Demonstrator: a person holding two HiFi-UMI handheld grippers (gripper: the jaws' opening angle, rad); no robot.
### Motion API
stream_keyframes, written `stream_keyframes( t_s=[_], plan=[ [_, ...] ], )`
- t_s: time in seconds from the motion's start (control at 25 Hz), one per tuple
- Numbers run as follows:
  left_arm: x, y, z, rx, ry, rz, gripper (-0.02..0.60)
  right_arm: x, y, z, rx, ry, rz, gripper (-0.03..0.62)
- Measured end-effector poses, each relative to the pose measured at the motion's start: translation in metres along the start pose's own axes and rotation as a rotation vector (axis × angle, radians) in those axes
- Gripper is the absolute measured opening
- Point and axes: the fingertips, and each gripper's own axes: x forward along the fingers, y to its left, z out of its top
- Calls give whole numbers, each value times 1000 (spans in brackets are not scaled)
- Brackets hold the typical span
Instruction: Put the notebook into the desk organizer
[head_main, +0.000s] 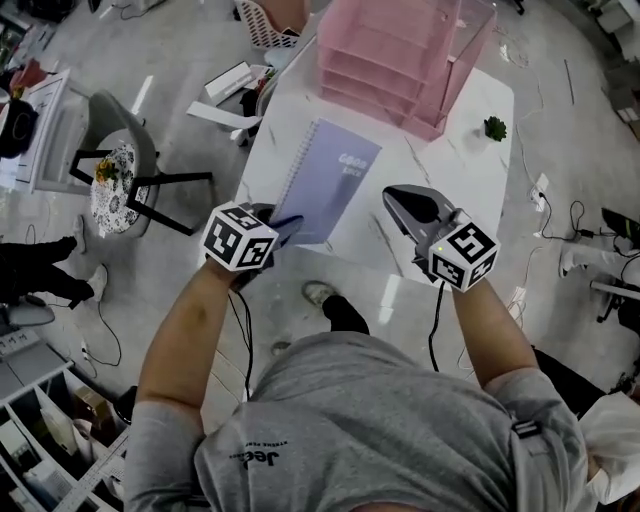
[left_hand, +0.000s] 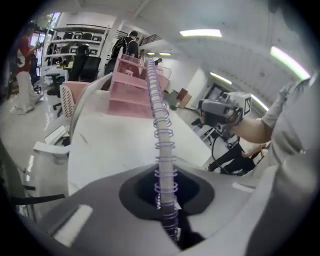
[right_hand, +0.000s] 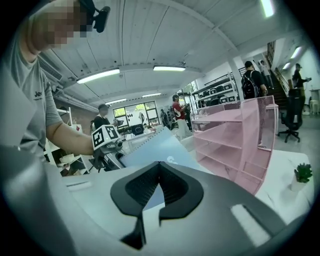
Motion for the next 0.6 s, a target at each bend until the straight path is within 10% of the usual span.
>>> stream_keyframes(
  t_s=[0.32,0.52,0.6],
  plan=[
    [33,-1,62,8,-17,-165,89,-29,-27,-7,32,-25,-56,3],
    [39,-5,86,34,-42,-230,90,-15,-70,-52,409,-43,3,9],
    [39,-10,95,32,-62,-272,90,3,-77,-77,571,-37,86,205]
  ],
)
